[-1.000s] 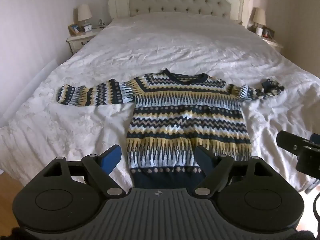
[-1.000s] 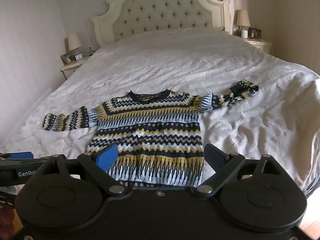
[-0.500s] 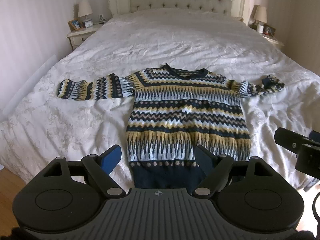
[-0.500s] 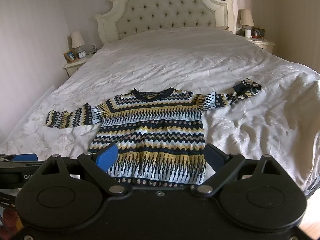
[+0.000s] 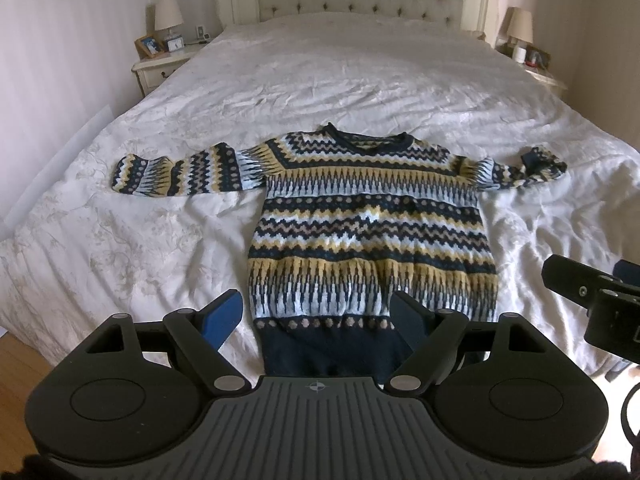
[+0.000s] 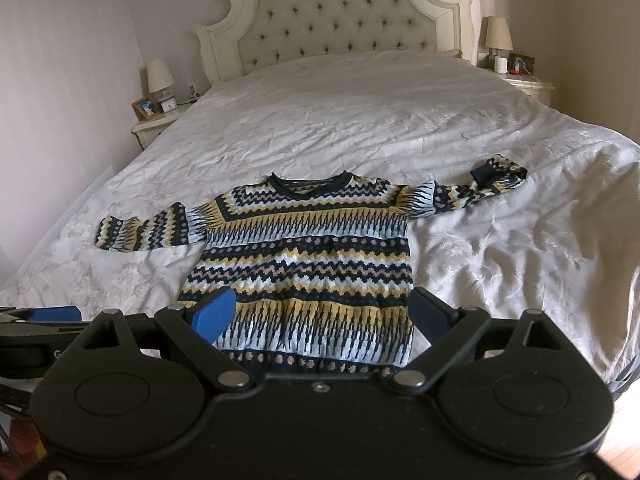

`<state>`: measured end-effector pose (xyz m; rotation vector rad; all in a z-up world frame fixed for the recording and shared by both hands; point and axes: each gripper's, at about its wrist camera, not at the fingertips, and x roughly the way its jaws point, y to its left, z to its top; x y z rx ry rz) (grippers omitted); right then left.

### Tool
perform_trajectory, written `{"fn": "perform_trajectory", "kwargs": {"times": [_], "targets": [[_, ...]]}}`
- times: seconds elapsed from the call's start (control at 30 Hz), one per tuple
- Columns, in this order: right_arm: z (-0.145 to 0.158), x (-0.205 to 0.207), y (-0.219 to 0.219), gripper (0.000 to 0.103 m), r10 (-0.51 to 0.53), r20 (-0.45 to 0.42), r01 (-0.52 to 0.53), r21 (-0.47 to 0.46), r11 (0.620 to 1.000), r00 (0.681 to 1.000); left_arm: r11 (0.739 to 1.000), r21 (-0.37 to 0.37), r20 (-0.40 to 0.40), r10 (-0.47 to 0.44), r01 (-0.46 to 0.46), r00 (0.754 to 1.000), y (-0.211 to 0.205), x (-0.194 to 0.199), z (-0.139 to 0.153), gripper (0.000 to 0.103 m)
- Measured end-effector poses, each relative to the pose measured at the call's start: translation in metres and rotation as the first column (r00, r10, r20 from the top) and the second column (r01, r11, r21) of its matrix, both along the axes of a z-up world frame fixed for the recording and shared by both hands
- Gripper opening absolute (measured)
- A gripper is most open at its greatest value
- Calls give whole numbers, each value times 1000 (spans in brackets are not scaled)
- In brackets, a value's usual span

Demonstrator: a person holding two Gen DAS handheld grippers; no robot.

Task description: Fold small clothes

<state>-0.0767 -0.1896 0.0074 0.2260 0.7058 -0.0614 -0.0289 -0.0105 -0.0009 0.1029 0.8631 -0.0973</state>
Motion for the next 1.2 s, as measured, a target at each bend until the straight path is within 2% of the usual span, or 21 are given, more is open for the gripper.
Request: {"fn": "perform_trajectory", "kwargs": {"times": [0.27, 0.6, 0.87, 1.2], "targets": [[-2, 2, -2, 94, 7, -13, -7, 8, 1000, 1000, 1000, -2, -35, -12, 12, 999, -8, 2, -4, 81], [-11, 19, -10, 94, 11, -63, -10, 29, 1000, 998, 1000, 7, -104, -9, 10, 995, -11, 23, -10, 81], [-29, 50, -10, 94, 38, -127, -33, 42, 999, 991, 1000, 1, -180, 12, -12, 984, -9, 53, -26, 80], [-47, 103, -18, 94, 27, -189, -16, 61, 998, 982, 1000, 10, -232, 10, -7, 973, -9, 104, -41, 80]]}}
